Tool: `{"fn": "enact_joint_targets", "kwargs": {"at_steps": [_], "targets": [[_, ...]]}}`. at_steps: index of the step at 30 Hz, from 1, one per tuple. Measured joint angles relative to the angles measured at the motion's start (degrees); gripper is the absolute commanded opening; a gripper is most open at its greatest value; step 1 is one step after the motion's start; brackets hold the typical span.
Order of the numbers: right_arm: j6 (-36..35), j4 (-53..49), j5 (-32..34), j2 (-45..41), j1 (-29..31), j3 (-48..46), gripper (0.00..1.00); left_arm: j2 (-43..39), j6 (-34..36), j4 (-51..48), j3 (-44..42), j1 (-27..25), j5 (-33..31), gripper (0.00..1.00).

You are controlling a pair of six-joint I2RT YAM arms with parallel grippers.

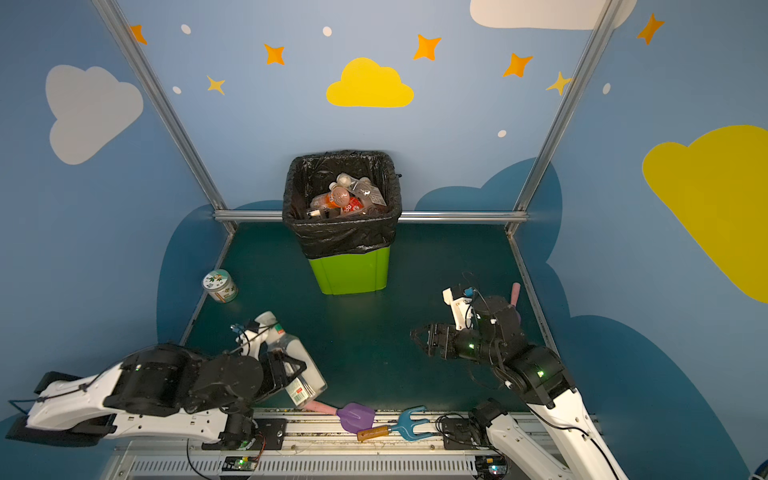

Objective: Throw the plastic bottles in the bin

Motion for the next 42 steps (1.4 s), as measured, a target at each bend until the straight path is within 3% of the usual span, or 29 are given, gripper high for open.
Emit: {"fn": "enact_joint_targets", "kwargs": {"at_steps": [5, 10, 13, 15, 21, 24, 25, 27, 31, 34, 37, 42], "targets": [[-0.9, 0.2, 0.7, 3.0, -0.3, 1.2, 0.89, 5.5, 22.0, 7.9, 11.1, 0.1, -16.2, 0.44], [-1.8, 1.2, 1.4, 6.3, -0.9, 3.3, 0.88, 11.0, 54.2, 27.5, 17.0, 3.8, -26.7, 0.44], [-2.2, 2.2, 1.4, 8.9, -1.6, 4.7, 0.89, 16.2, 68.3, 33.3, 25.0, 13.6, -25.4, 0.43], [-2.4, 3.1, 1.1, 11.3, -2.3, 6.1, 0.89, 20.4, 74.2, 34.1, 32.8, 24.4, -21.2, 0.43], [-3.6, 5.9, -1.1, 20.8, -4.8, 11.6, 0.89, 40.2, 77.0, 27.3, 65.2, 55.7, 0.0, 0.42], [-3.8, 7.0, -2.5, 24.9, -6.1, 14.2, 0.89, 54.2, 75.7, 22.3, 82.6, 64.7, 10.7, 0.42], [-3.8, 7.3, -3.0, 26.0, -6.4, 14.9, 0.89, 58.6, 75.1, 20.9, 87.0, 66.6, 13.6, 0.46], [-3.9, 7.9, -4.1, 28.0, -7.3, 16.1, 0.89, 66.6, 73.8, 18.0, 91.4, 70.0, 19.4, 0.99], [-3.9, 8.3, -5.7, 30.6, -9.0, 17.4, 0.89, 75.7, 73.0, 9.8, 89.2, 72.1, 23.9, 1.0], [-3.8, 8.3, -7.0, 31.6, -10.1, 17.7, 0.89, 76.6, 74.8, 4.7, 85.7, 69.8, 20.5, 1.0], [-3.7, 8.3, -7.6, 31.9, -10.8, 17.7, 0.89, 69.4, 76.1, 5.2, 78.4, 67.2, 18.1, 1.0], [-3.7, 8.3, -8.0, 31.9, -11.8, 17.7, 0.89, 49.1, 76.1, 11.9, 65.3, 64.1, 17.8, 1.0]]}}
